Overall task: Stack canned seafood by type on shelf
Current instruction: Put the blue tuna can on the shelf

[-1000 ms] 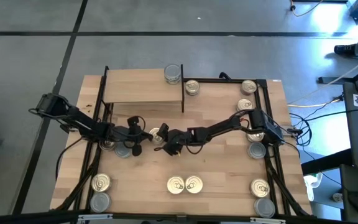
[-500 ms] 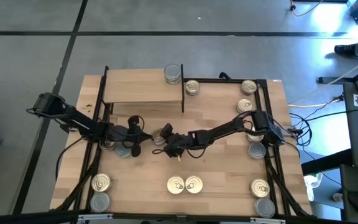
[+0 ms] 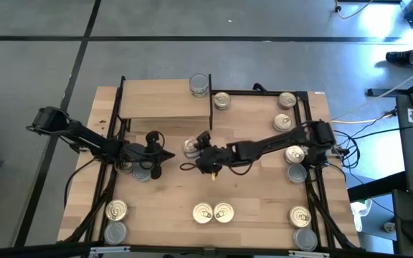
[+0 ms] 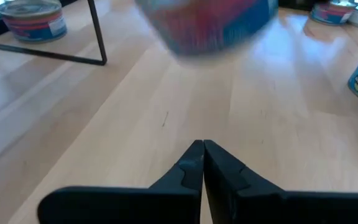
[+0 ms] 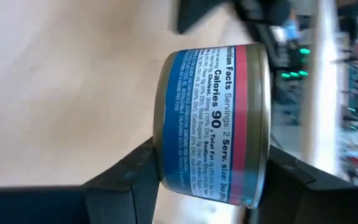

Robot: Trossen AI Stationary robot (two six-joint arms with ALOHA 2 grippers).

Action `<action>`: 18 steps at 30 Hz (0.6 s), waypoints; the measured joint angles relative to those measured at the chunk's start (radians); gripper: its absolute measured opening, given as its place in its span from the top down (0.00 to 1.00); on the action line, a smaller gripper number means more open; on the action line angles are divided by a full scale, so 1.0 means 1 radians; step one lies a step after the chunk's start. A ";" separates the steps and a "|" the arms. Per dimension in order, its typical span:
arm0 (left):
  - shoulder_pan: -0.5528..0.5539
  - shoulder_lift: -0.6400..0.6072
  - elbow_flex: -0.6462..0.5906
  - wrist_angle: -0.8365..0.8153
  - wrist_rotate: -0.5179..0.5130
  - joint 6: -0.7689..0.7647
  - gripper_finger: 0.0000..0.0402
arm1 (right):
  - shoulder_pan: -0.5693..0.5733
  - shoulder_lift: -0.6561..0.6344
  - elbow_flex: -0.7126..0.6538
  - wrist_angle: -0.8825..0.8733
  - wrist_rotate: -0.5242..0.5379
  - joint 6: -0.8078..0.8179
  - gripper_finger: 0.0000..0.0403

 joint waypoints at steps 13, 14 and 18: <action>0.000 0.004 0.001 -0.013 -0.002 -0.006 0.98 | -0.047 -0.105 0.004 0.119 0.184 -0.055 0.50; 0.000 0.004 0.001 -0.013 -0.003 -0.006 0.98 | -0.056 -0.105 0.009 0.117 0.189 -0.061 0.50; 0.000 0.004 0.001 -0.013 -0.004 -0.011 0.98 | -0.101 -0.105 0.035 0.120 0.156 -0.062 0.50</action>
